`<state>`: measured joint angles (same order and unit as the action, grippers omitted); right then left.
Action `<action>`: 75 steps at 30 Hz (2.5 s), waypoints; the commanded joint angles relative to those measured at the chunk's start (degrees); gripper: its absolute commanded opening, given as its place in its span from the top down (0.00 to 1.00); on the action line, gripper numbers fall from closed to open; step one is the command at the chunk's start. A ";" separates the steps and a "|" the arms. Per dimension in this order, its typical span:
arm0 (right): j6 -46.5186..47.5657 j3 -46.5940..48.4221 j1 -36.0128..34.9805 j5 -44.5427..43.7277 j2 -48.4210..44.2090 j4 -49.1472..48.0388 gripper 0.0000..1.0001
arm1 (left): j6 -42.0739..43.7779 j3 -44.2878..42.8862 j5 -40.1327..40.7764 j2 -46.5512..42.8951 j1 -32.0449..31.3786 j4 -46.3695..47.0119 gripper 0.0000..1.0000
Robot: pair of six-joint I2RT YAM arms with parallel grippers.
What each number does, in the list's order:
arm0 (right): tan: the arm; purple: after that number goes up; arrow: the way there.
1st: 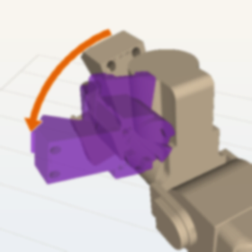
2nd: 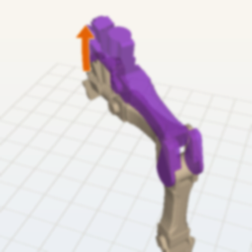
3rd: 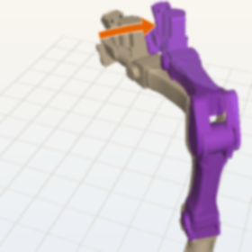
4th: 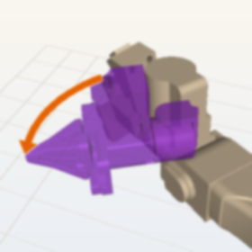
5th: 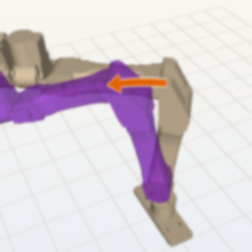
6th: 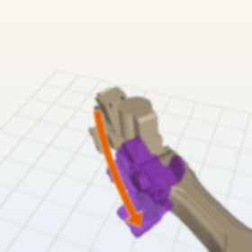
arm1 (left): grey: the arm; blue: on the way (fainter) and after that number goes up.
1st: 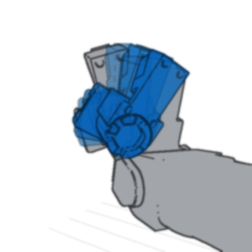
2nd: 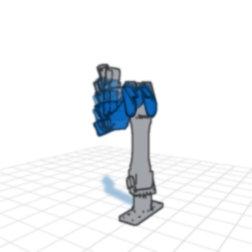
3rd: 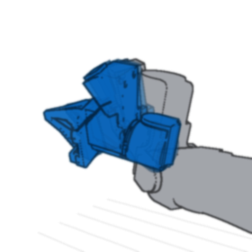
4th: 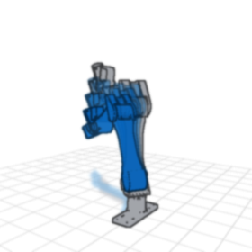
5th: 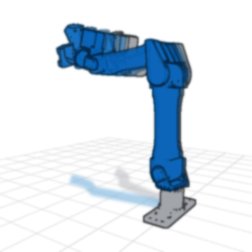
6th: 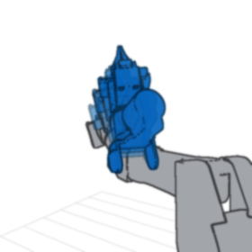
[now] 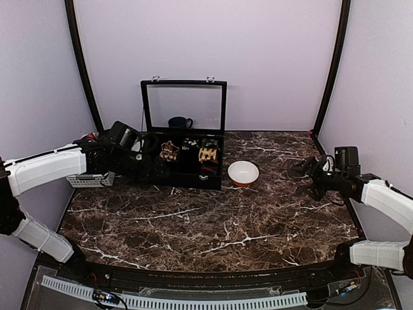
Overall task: Roll the ties
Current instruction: Pick up the tie from the bin.
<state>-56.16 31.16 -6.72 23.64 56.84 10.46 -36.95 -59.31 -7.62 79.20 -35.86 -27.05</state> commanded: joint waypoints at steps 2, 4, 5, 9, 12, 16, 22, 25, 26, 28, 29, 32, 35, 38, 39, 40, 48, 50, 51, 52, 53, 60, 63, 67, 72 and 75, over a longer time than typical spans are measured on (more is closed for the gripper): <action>3.15 5.54 -0.48 -5.24 0.75 1.78 0.02 | -2.25 -2.61 -3.36 -3.12 11.89 3.94 0.01; 3.74 6.48 -0.49 -6.57 0.55 1.32 0.02 | -0.33 -4.94 -2.88 -2.14 16.73 2.69 0.01; 4.88 7.25 -0.49 -6.68 0.83 1.43 0.02 | 1.32 -6.07 -1.82 -1.52 19.62 1.71 0.01; 8.96 10.04 -0.49 -3.02 2.94 0.80 0.02 | 5.06 -10.16 -4.86 2.80 29.76 0.23 0.01; 10.71 12.00 -0.49 -1.21 4.92 0.72 0.02 | 5.79 -12.57 -6.29 6.38 36.33 1.14 0.01; 12.12 14.88 -0.47 -0.57 7.71 2.02 0.02 | 7.59 -17.21 -8.19 14.10 42.59 2.61 0.02; 12.66 16.32 -0.40 3.07 10.12 0.01 0.02 | 9.87 -25.98 -14.04 26.66 48.50 5.21 0.06; 12.95 17.23 -0.40 4.34 11.35 -0.50 0.02 | 12.09 -32.32 -12.46 31.43 49.41 3.05 0.07; 12.86 17.42 -0.38 4.51 11.63 -0.78 0.02 | 12.93 -34.29 -11.12 32.94 49.51 1.80 0.07; 12.64 17.53 -0.33 5.03 11.96 -1.60 0.02 | 14.39 -36.71 -9.75 34.89 49.77 0.66 0.07; 12.44 17.53 -0.31 5.03 12.12 -1.91 0.02 | 14.61 -37.11 -9.15 35.43 49.82 0.64 0.07; 12.30 17.83 -0.31 5.22 13.03 -2.06 0.02 | 14.97 -37.18 -10.95 37.82 50.34 1.61 0.07; 12.60 18.37 -0.15 5.50 13.95 -1.70 0.02 | 15.45 -37.35 -11.11 39.97 50.36 1.50 0.09; 12.98 19.04 0.10 5.63 14.65 -1.24 0.02 | 15.33 -36.75 -11.98 40.86 50.36 2.39 0.09; 13.15 19.20 0.13 5.71 14.84 -1.18 0.02 | 15.37 -36.35 -12.91 40.87 50.36 2.93 0.11; 13.26 19.32 0.27 5.84 15.00 -1.07 0.02 | 15.37 -35.96 -13.86 40.80 50.36 3.52 0.15; 12.97 19.34 0.39 6.50 15.63 -1.60 0.02 | 12.93 -27.93 -16.11 31.92 50.27 10.96 0.62; 12.63 19.01 0.39 6.52 15.52 -2.21 0.02 | 12.77 -26.17 -15.66 28.87 50.24 12.01 0.91; 12.43 18.71 0.37 6.70 15.38 -2.46 0.02 | 12.89 -25.90 -15.74 27.98 50.24 11.85 0.99; 12.25 18.49 0.39 6.73 15.26 -2.68 0.02 | 13.36 -25.86 -15.92 27.34 50.27 11.43 1.00; 12.15 18.37 0.39 6.77 15.13 -2.82 0.02 | 13.73 -25.81 -16.06 26.61 50.27 11.04 1.00; 10.96 16.78 0.39 6.84 13.30 -3.55 0.02 | 15.93 -25.21 -14.45 22.03 50.27 9.66 1.00; 10.35 16.03 0.39 6.93 12.62 -4.03 0.02 | 18.21 -28.91 -11.50 25.18 50.44 4.31 0.73; 10.19 15.70 0.39 7.01 12.12 -3.78 0.02 | 19.39 -33.23 -11.72 32.29 50.84 2.57 0.47; 10.26 15.86 0.39 6.58 11.27 -2.69 0.02 | 18.84 -37.30 -11.87 37.80 51.31 1.46 0.39; 10.43 15.78 0.39 6.11 11.02 -2.14 0.02 | 18.36 -37.80 -10.70 39.28 51.41 0.19 0.39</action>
<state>-45.74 47.37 -6.68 29.98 69.32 9.04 -18.70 -94.94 -19.44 118.26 15.03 -23.20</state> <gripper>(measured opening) 0.980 0.612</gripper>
